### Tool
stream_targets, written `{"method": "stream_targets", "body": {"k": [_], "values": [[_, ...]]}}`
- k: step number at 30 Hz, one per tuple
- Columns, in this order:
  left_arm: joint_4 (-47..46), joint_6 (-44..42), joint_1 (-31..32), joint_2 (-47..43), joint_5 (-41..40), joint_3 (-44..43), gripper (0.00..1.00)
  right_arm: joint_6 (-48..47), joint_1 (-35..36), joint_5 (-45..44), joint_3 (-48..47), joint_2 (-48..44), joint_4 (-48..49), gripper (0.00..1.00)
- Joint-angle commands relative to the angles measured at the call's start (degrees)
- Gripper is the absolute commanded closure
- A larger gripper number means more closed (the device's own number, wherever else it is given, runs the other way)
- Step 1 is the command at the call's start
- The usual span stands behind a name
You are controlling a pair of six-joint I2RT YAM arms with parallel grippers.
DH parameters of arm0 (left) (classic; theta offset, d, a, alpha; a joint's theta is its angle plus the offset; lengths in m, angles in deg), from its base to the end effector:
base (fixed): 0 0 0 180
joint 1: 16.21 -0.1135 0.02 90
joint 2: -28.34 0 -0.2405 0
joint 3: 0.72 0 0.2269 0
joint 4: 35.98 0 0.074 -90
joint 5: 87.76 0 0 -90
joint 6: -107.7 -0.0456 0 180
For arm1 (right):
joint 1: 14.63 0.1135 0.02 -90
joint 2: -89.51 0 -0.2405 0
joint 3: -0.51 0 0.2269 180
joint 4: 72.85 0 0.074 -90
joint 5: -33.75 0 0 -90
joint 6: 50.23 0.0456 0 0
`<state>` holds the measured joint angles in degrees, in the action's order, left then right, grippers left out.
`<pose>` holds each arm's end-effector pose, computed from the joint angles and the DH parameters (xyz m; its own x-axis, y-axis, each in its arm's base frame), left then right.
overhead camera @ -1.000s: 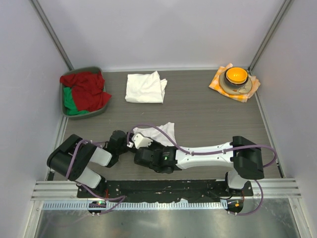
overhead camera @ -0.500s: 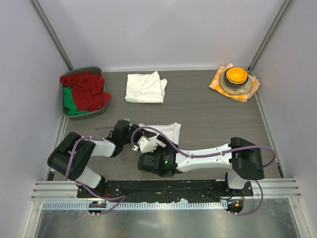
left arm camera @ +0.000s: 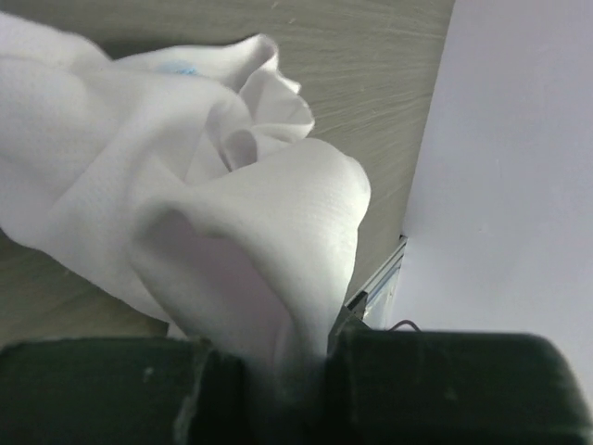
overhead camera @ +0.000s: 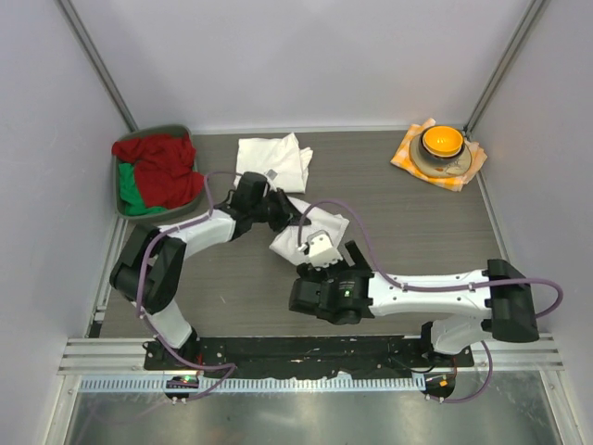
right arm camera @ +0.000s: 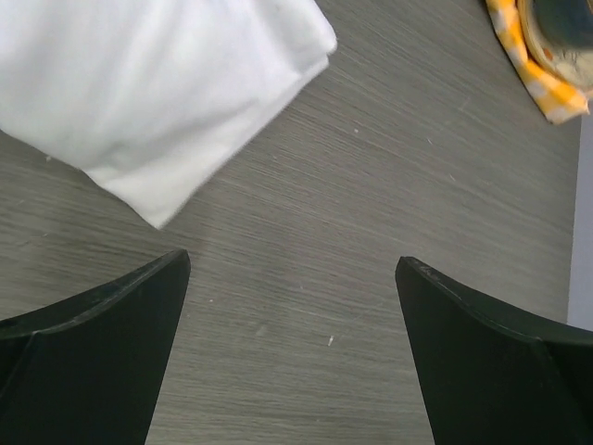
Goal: Fold and stack the t-shirts
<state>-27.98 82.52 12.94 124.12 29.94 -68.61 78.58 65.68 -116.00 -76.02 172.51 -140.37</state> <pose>0.2844 -0.1829 0.1796 -0.9058 -0.4123 -0.0981 -0.1399 0.5094 -0.8491 0.0797 0.2328 0.2334 -0.4122 -0.5380 -0.7353 -0.2543 0.8429 -0.4742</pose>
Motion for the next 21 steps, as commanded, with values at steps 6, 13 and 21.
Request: {"method": "stream_targets", "body": {"k": [6, 13, 21], "values": [[16.27, -19.54, 0.03, 9.4, 4.55, -23.52, 1.0, 19.9, -1.65, -4.5, 7.48, -16.11, -5.39, 0.0], [25.17, -29.12, -1.72, 18.72, 4.11, -41.37, 1.0, 21.57, -1.83, -3.62, 10.91, -20.16, -4.94, 0.0], [28.77, -34.93, -5.23, 26.11, 5.17, -52.46, 1.0, 23.77, -1.83, -2.57, 14.6, -22.09, -3.19, 0.0]]}}
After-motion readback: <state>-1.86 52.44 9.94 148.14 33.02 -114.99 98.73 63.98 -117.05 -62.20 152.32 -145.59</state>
